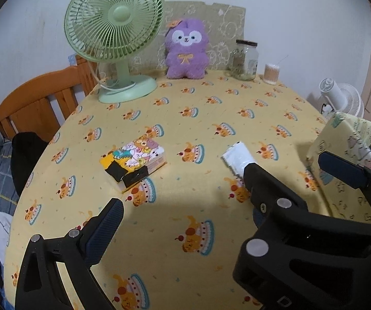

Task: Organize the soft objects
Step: 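Move both open tools back toward the white roll and snack box, then grasp the white roll with the right tool and lift it, then reach the left tool to the colourful snack box while the right tool holds the roll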

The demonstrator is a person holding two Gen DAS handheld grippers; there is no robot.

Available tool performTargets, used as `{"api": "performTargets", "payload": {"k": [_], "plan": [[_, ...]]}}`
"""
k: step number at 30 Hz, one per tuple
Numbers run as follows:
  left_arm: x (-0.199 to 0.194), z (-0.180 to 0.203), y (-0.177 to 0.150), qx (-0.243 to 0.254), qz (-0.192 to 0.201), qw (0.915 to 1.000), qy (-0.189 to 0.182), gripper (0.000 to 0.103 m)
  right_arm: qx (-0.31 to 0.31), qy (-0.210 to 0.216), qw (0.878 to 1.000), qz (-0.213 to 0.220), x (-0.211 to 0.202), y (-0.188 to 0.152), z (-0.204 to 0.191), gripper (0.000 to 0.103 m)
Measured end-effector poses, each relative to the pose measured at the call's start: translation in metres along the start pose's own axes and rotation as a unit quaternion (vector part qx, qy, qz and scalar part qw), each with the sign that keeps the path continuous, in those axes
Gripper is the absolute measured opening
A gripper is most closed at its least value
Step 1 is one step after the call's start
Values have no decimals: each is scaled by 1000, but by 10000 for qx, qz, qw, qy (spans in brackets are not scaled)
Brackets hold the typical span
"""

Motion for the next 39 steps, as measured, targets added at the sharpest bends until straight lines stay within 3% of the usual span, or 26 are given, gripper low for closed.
{"api": "performTargets", "payload": {"k": [10,16,19,24,27,39], "plan": [[31,-4,-6,-2,-436,9989,153,101,-24,103,9988,-482,35,-7,-1,74],[42,-4,-8,21,-699,9974,189,101,129,264,9957,-875,54,-13,2,55],[44,-3,-8,48,-732,9971,211,101,135,304,9955,-892,56,-13,0,50],[46,-4,-8,55,-751,9970,198,101,93,378,9949,-926,57,-13,-2,29],[45,-4,-7,66,-742,9970,227,101,53,378,9951,-911,57,-11,-3,23],[37,-18,11,251,-505,9966,604,101,-71,495,9963,-698,48,5,-17,18]]}}
Point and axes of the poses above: each gripper's, at about its wrist camera, not at the fingertips, and x roughly the way its jaws point, z to its right, y to its top, the point moved 2 cm from there along x, roughly the way its jaws point, and after that the axes turned 1 degree about z, right-handed, at the moved point
